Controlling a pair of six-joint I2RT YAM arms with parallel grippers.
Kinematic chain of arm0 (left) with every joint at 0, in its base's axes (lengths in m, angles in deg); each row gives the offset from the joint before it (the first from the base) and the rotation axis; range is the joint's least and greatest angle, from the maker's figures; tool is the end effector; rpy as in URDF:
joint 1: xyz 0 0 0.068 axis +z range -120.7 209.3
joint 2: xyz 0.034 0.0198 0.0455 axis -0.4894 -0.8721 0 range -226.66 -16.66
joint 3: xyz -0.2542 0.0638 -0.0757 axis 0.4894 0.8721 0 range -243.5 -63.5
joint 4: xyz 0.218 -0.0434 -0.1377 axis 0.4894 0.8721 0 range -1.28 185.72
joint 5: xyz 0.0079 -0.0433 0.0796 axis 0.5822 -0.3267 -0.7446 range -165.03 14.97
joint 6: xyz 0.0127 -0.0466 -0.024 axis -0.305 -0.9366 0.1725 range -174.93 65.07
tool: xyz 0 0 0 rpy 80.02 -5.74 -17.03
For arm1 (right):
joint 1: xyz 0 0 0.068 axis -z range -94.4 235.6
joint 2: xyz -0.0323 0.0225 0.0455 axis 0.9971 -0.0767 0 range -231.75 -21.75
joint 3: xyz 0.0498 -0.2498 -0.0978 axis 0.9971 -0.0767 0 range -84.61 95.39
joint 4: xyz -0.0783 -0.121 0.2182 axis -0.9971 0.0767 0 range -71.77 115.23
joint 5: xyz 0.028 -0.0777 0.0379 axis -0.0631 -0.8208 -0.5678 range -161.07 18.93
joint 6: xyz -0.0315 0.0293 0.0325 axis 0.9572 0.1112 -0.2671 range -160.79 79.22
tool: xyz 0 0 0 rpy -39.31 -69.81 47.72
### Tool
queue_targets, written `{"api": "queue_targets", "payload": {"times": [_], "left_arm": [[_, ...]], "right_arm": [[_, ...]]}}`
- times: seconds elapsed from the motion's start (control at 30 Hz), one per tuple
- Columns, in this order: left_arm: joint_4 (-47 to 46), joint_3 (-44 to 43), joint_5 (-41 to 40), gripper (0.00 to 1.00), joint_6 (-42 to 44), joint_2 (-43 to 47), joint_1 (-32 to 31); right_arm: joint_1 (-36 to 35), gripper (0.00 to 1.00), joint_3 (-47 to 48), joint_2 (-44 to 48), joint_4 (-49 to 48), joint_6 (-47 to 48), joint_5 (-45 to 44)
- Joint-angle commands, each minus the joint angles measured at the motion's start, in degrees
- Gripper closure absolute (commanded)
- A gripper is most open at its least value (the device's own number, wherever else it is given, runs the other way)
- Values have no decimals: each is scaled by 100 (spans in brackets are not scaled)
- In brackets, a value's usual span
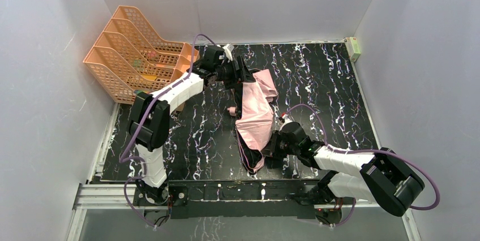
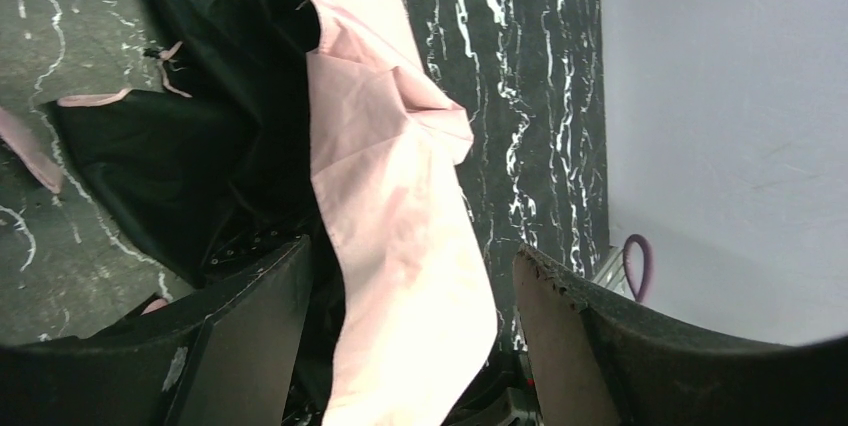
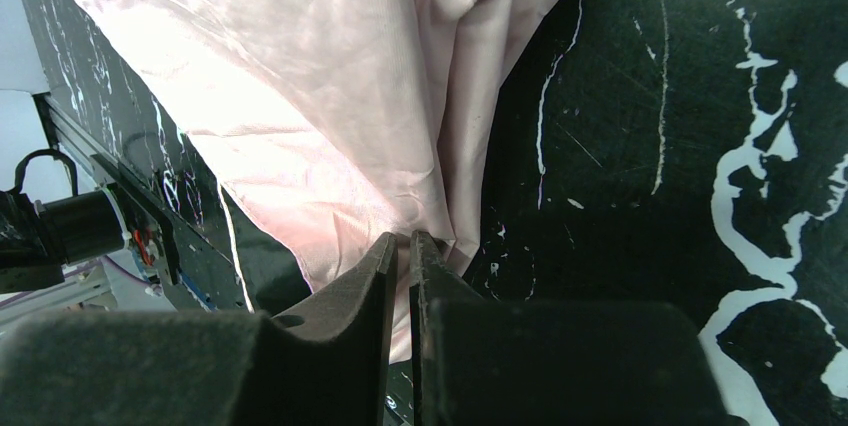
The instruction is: Put away the umbrella
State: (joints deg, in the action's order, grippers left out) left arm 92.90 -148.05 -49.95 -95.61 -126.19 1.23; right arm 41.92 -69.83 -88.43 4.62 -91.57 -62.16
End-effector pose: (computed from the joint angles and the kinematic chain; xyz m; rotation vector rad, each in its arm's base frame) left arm 0.3887 -0.2243 0.2614 0.0446 2.2504 -1.1497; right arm 0.1405 0.1418 0.1326 0.0595 2.4512 1.0015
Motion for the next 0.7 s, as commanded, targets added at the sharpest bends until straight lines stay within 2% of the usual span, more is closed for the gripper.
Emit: {"api": "queue_targets", "payload": {"times": [0.0,0.33,0.67], "left_arm": [[-235,-150,419,29,-132,-38,-5],[-340,-377,573,36,-117,-240,-7],[-567,-562,630,52,-200,-289,4]], "right_arm": [[-30,81,-4,27,288,108,-145],[-34,81,6,-32,227,91,-124],[-28,81,-11,-29,252,95,-126]]}}
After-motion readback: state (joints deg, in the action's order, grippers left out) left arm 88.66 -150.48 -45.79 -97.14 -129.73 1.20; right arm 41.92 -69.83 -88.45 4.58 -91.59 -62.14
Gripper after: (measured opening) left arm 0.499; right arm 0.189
